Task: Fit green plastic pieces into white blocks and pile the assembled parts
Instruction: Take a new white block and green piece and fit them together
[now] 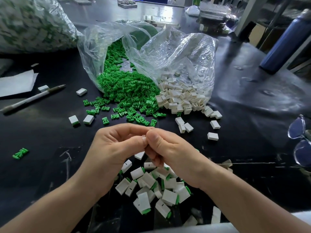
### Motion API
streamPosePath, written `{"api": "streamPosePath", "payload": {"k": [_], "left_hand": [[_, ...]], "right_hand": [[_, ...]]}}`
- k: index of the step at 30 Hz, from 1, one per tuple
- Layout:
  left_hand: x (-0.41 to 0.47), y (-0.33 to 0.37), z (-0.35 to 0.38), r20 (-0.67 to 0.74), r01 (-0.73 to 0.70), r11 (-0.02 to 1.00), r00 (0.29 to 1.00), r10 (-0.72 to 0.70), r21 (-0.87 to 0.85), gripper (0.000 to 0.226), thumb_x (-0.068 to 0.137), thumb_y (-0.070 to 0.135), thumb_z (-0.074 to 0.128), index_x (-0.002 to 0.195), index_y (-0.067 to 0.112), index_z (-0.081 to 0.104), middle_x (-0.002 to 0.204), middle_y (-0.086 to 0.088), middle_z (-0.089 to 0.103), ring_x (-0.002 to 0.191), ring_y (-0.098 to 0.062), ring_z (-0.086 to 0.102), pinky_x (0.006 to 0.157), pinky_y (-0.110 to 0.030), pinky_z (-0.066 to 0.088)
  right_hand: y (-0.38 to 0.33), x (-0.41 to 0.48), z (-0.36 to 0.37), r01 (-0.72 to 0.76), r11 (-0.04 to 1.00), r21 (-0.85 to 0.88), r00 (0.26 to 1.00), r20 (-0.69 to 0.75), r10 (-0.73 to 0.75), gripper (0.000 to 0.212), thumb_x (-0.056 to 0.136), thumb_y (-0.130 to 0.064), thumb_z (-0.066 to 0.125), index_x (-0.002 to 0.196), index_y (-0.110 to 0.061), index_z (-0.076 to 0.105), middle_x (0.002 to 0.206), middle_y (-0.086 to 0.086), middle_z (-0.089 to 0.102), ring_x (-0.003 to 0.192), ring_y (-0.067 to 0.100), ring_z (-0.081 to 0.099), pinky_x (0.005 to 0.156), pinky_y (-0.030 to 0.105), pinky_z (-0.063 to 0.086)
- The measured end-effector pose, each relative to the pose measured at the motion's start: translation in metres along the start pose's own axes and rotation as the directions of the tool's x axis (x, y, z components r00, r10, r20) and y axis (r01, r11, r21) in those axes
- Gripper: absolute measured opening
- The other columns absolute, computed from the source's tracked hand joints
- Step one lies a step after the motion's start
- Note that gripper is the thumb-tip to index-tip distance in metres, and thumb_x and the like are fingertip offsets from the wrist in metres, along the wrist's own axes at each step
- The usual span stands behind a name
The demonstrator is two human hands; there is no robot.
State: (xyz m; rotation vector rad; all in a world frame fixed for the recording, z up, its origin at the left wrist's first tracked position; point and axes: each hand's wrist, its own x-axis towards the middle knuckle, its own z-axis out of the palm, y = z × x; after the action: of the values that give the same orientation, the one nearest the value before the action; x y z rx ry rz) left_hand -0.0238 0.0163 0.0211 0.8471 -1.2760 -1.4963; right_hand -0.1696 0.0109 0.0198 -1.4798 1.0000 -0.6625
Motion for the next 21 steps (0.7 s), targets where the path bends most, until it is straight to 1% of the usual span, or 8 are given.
{"api": "streamPosePath", "payload": {"k": [4, 7, 10, 12, 15, 16, 18, 21], "left_hand": [[0.0004, -0.0017, -0.0008, 0.007, -0.007, 1.000, 1.000, 0.007, -0.026, 0.020, 0.061, 0.018, 0.067, 0.077, 0.012, 0.076, 0.070, -0.021, 0.069, 0.061, -0.028, 0.069, 0.058, -0.025, 0.055], [0.0005, -0.0026, -0.0009, 0.005, -0.003, 0.999, 1.000, 0.003, -0.039, 0.020, 0.059, 0.018, 0.066, 0.076, 0.012, 0.076, 0.069, -0.020, 0.070, 0.061, -0.027, 0.069, 0.059, -0.024, 0.055], [0.0007, -0.0029, -0.0015, 0.001, -0.004, 0.999, 1.000, 0.004, -0.040, 0.021, 0.059, 0.017, 0.067, 0.076, 0.012, 0.076, 0.071, -0.021, 0.070, 0.062, -0.026, 0.069, 0.060, -0.024, 0.055], [0.0006, -0.0025, -0.0017, 0.006, -0.005, 0.999, 1.000, 0.005, -0.033, 0.020, 0.059, 0.018, 0.067, 0.075, 0.011, 0.076, 0.074, -0.023, 0.069, 0.063, -0.027, 0.069, 0.060, -0.024, 0.055], [0.0001, -0.0020, -0.0019, 0.004, 0.007, 0.999, 1.000, -0.007, -0.035, 0.020, 0.058, 0.018, 0.067, 0.074, 0.010, 0.076, 0.076, -0.024, 0.069, 0.064, -0.028, 0.070, 0.061, -0.023, 0.055], [0.0000, -0.0016, -0.0021, 0.000, 0.014, 0.999, 1.000, -0.014, -0.041, 0.020, 0.057, 0.017, 0.067, 0.074, 0.010, 0.076, 0.076, -0.023, 0.070, 0.064, -0.028, 0.070, 0.060, -0.024, 0.055], [0.0006, -0.0015, -0.0023, 0.005, 0.020, 0.999, 1.000, -0.020, -0.033, 0.019, 0.059, 0.012, 0.068, 0.076, 0.010, 0.076, 0.074, -0.026, 0.068, 0.063, -0.031, 0.069, 0.060, -0.026, 0.055], [0.0018, -0.0008, -0.0022, 0.014, 0.024, 0.999, 1.000, -0.024, -0.030, 0.016, 0.065, 0.004, 0.065, 0.076, 0.009, 0.076, 0.071, -0.030, 0.065, 0.058, -0.033, 0.067, 0.057, -0.028, 0.055]], "right_hand": [[-0.0013, -0.0007, -0.0003, 0.042, 0.995, -0.090, 0.999, -0.028, -0.045, 0.038, 0.099, -0.028, 0.030, 0.122, -0.009, 0.055, 0.068, -0.006, 0.040, 0.063, 0.007, 0.037, 0.059, 0.022, 0.035], [0.0001, -0.0012, 0.0007, 0.041, 0.995, -0.094, 0.998, -0.053, -0.047, 0.030, 0.099, -0.028, 0.032, 0.106, -0.017, 0.059, 0.064, -0.011, 0.041, 0.061, 0.006, 0.037, 0.061, 0.028, 0.034], [0.0033, 0.0007, 0.0015, 0.042, 0.993, -0.110, 0.997, -0.056, -0.049, 0.041, 0.094, -0.039, 0.034, 0.117, -0.014, 0.057, 0.063, -0.015, 0.042, 0.062, 0.005, 0.038, 0.061, 0.029, 0.034], [0.0048, 0.0018, 0.0022, 0.037, 0.995, -0.091, 0.997, -0.060, -0.043, 0.048, 0.085, -0.044, 0.034, 0.116, -0.016, 0.058, 0.062, -0.015, 0.043, 0.063, 0.006, 0.038, 0.061, 0.030, 0.034], [0.0027, 0.0012, 0.0040, 0.050, 0.998, -0.045, 0.997, -0.058, -0.053, 0.029, 0.090, -0.040, 0.037, 0.102, -0.024, 0.058, 0.065, -0.014, 0.043, 0.062, 0.007, 0.038, 0.061, 0.032, 0.034], [0.0020, 0.0011, 0.0043, 0.053, 0.998, -0.031, 0.997, -0.058, -0.054, 0.025, 0.096, -0.035, 0.036, 0.101, -0.023, 0.057, 0.066, -0.010, 0.042, 0.062, 0.008, 0.037, 0.061, 0.032, 0.033], [0.0011, 0.0009, 0.0031, 0.040, 0.999, -0.004, 0.998, -0.052, -0.040, 0.032, 0.100, -0.026, 0.032, 0.111, -0.011, 0.057, 0.067, -0.005, 0.039, 0.062, 0.008, 0.034, 0.059, 0.027, 0.032], [0.0006, 0.0005, 0.0014, 0.015, 0.999, 0.048, 1.000, -0.006, -0.014, 0.043, 0.100, -0.026, 0.029, 0.121, 0.004, 0.051, 0.067, -0.002, 0.037, 0.061, 0.007, 0.033, 0.055, 0.018, 0.031]]}}
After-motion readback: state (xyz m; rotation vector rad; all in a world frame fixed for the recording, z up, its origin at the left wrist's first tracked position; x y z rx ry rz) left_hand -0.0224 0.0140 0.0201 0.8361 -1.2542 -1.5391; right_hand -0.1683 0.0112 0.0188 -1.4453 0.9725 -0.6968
